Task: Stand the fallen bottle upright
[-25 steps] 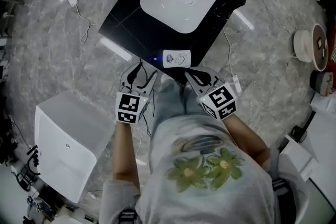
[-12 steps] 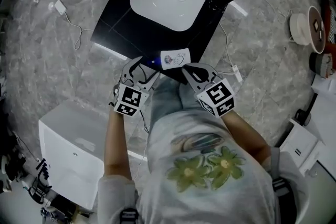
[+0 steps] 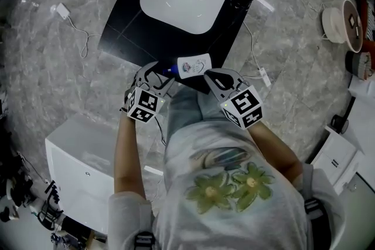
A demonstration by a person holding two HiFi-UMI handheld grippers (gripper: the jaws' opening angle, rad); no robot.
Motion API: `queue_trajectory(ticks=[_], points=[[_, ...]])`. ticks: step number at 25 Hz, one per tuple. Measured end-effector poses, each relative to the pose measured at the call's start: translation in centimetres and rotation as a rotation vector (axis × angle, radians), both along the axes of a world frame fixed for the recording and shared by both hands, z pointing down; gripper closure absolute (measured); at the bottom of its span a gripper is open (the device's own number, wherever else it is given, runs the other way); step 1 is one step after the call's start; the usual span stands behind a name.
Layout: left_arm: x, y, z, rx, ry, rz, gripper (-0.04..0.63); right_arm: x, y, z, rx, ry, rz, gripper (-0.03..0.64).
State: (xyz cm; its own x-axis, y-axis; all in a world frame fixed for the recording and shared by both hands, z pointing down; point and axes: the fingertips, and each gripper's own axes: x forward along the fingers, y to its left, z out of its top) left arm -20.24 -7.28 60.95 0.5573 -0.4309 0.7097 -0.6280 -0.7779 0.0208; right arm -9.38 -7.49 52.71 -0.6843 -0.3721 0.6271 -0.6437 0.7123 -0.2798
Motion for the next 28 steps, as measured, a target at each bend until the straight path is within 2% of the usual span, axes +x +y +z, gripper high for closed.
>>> queue_trajectory(ticks=[7, 23, 28], points=[[0.0, 0.1, 1.1, -0.023, -0.029, 0.043, 0.305, 0.0, -0.1, 0.5, -0.011, 0.009, -0.004, 0.574], [0.2, 0.4, 2.1, -0.049, -0.054, 0.052, 0.42, 0.2, 0.1, 1.0, -0.017, 0.025, -0.015, 0.574], [0.1, 0.4, 2.0, -0.054, -0.05, 0.044, 0.423, 0.3, 0.3, 1.0, -0.02, 0.022, -0.015, 0.573]])
